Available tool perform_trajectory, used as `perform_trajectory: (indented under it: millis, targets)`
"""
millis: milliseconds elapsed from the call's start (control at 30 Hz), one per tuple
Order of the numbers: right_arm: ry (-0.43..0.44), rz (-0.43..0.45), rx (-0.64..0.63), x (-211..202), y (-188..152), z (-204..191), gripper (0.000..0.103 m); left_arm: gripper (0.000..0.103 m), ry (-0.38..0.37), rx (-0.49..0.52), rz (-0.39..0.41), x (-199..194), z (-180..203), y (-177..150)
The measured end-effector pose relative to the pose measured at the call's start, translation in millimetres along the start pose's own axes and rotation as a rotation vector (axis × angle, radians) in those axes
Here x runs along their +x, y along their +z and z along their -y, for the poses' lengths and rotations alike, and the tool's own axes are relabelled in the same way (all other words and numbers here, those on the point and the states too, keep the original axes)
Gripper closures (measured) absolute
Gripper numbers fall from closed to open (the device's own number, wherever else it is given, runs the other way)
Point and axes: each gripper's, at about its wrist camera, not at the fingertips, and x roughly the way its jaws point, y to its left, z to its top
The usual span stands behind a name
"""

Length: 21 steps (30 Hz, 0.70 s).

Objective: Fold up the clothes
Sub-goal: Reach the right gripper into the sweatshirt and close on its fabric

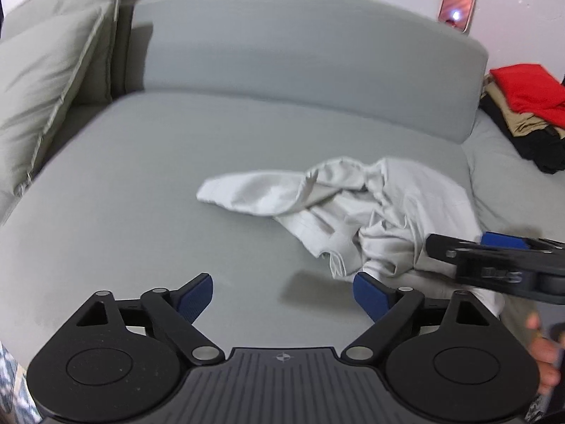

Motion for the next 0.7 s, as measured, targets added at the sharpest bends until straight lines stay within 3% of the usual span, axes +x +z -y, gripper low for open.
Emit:
perform_trajectory:
  millis: [33, 133, 167, 233, 367, 433, 533, 633, 700]
  targets:
    - [-0.016, -0.007, 0.016, 5, 3, 5, 0.023, 0.017, -0.002, 0.008, -0.001, 1, 0, 0]
    - [-0.060, -0.026, 0.071, 20, 13, 20, 0.099, 0.018, -0.007, 0.031, -0.005, 3, 2, 0]
    - [-0.075, -0.033, 0.089, 25, 17, 25, 0.101, 0.018, -0.009, 0.039, -0.006, 4, 2, 0]
    - [-0.112, 0.091, 0.221, 8, 39, 53, 0.101, 0.019, -0.012, 0.055, -0.008, 6, 3, 1]
    - [-0.156, 0.224, 0.464, -31, 79, 116, 0.099, 0.022, -0.019, 0.086, -0.013, 9, 5, 1]
    - [-0.166, 0.201, 0.513, -42, 84, 137, 0.091, 0.022, -0.022, 0.102, -0.015, 10, 6, 1]
    - [-0.169, 0.157, 0.498, -62, 66, 147, 0.056, 0.022, -0.040, 0.116, -0.003, 3, 8, -8]
    - [-0.121, 0.067, 0.479, -68, 38, 141, 0.053, 0.022, -0.054, 0.122, -0.010, -1, 10, -17]
    - [-0.037, 0.011, 0.469, -69, 19, 130, 0.053, 0.022, -0.065, 0.122, -0.018, -3, 11, -23]
